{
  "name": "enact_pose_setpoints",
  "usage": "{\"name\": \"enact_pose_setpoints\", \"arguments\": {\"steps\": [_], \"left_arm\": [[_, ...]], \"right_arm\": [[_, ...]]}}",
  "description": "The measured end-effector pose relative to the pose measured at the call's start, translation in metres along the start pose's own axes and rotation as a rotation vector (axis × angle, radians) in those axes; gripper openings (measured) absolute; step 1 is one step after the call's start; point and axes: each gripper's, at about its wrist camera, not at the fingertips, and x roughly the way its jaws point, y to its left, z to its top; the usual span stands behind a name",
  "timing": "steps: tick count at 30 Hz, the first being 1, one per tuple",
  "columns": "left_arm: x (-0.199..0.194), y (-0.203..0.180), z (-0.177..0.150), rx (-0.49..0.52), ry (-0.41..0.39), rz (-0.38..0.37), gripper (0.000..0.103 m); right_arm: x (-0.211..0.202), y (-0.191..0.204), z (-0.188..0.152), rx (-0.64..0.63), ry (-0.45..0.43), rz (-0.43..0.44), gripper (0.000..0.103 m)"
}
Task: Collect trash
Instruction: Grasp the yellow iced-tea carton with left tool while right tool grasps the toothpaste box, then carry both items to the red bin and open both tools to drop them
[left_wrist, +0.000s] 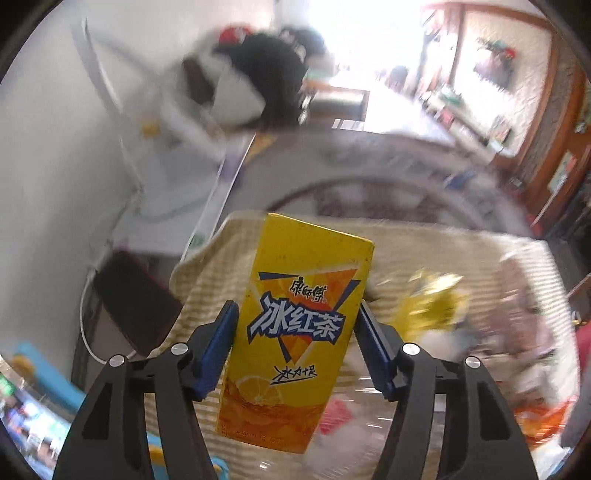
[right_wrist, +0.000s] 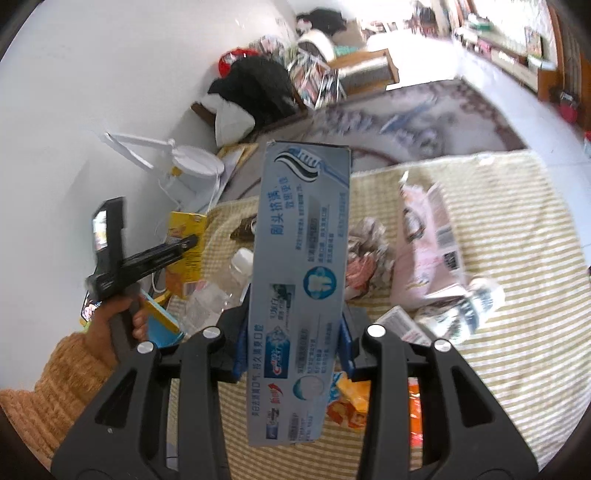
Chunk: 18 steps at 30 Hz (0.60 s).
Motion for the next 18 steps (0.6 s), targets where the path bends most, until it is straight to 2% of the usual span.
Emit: {"name": "enact_pose_setpoints", "arguments": {"steps": [3,7,13,18], "left_arm": [[-0.042,-0.033,0.0,0.037,-0.093,-0.054,0.06],[-0.082,-0.083,-0.008,0.067,-0.148,-0.155,0.06],[-0.118,-0.172,-0.028,0.129,-0.161,-0.275,0.06],[-0.132,-0.242,-0.046,0.142,-0.139,-0.347,0.06]], "right_arm": [[-0.02,-0.004,-0.002,-0.009,-0.048,-0.031,0.037],[-0.049,-0.019,-0.004,-0.007,-0.105,-0.053,0.037],[-0.095,-0.061,-0.01,0.007,-0.163,-0.091,0.037],[-0.141,-0.125,-0.013,0.039,-0.194,-0.166,0.037]]}}
